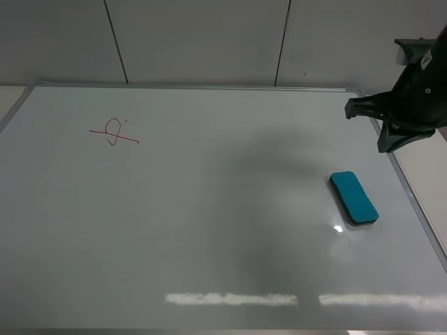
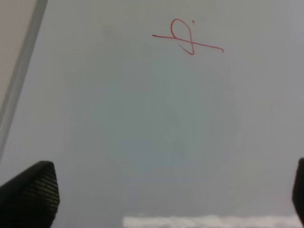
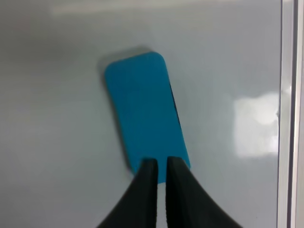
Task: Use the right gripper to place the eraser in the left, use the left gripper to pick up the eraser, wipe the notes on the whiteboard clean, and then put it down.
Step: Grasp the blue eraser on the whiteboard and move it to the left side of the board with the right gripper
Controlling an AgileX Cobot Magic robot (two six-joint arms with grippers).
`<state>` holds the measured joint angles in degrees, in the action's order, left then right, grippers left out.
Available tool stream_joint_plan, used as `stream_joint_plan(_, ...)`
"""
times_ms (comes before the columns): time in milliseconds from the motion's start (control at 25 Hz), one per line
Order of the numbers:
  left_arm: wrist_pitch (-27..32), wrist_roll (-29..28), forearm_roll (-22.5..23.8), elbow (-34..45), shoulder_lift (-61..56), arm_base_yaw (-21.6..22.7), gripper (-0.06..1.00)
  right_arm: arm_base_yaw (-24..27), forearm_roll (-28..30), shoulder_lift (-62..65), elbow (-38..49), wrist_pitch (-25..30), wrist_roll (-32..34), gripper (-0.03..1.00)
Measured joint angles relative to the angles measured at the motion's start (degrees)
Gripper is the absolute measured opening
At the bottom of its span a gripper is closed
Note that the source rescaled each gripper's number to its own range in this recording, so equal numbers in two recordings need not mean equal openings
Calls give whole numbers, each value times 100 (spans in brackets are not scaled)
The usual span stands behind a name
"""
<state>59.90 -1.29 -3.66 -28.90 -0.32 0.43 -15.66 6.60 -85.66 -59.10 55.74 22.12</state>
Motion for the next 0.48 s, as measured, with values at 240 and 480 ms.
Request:
stream_joint_plan(240,0,0,0,0,0,0,100,0,1,-708,0,-196,4,0)
stream_joint_plan(480,0,0,6,0,0,0,100,-5,6,-1284,-9,-288,4,0)
